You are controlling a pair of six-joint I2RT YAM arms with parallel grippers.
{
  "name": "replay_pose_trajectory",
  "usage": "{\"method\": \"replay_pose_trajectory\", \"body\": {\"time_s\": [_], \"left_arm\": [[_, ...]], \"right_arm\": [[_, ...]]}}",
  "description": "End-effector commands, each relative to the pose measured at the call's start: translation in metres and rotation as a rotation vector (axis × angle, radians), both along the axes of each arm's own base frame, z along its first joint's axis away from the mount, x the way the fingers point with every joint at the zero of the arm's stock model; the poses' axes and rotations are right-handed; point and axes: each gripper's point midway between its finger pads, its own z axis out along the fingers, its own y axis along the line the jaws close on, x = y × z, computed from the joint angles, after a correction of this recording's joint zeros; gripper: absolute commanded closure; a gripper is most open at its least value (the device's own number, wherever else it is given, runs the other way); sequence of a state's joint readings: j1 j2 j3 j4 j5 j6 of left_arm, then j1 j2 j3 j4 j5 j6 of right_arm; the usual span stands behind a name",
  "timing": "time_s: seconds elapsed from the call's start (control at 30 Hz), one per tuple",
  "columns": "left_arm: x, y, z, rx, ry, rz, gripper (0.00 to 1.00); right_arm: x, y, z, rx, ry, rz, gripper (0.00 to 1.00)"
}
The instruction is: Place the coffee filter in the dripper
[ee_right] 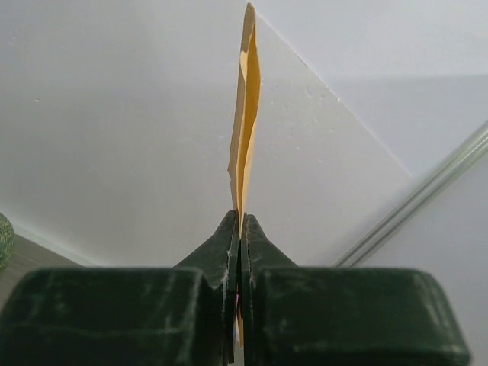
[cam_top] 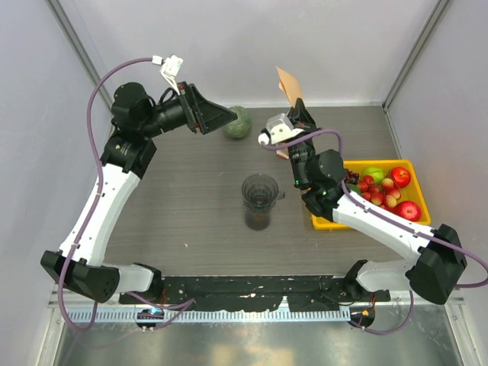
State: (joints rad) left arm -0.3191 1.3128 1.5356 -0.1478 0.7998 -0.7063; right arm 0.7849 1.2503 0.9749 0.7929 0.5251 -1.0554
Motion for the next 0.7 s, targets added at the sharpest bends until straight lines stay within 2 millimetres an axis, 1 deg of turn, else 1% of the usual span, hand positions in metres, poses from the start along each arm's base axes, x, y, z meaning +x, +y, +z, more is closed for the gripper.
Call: {"method": "replay_pose_trajectory", "body": {"time_s": [0.0,0.07,0.13,0.2,0.27,0.47,0.67], "left_arm": [[0.008,-0.001,0.035,-0.094,-0.101,0.054,0.32],[0.007,-0.006,0.042,-0.124,-0.099,0.039,0.34],[0.003,-0.014,0.046,-0.139,-0.107,0.002,0.39],[-0.002,-0.022,0.047,-0.146,-0.110,-0.032,0.45],[-0.003,-0.029,0.045,-0.153,-0.097,-0.054,0.48],[-0.002,-0.037,0.050,-0.166,-0.100,-0.075,0.49],[-0.004,-0.046,0.045,-0.144,-0.092,-0.080,0.48]], "right_arm": [[-0.021,-0.011,0.036,0.047,-0.141,-0.067,0.95],[-0.025,-0.001,0.034,0.014,-0.160,-0.037,0.95],[-0.030,0.005,0.033,-0.010,-0.179,-0.022,0.95],[-0.033,0.009,0.034,-0.017,-0.188,-0.006,0.95],[-0.036,0.012,0.033,-0.034,-0.195,0.004,0.95],[-0.043,0.022,0.030,-0.091,-0.224,0.032,0.95],[-0.048,0.029,0.026,-0.116,-0.231,0.055,0.95]]}}
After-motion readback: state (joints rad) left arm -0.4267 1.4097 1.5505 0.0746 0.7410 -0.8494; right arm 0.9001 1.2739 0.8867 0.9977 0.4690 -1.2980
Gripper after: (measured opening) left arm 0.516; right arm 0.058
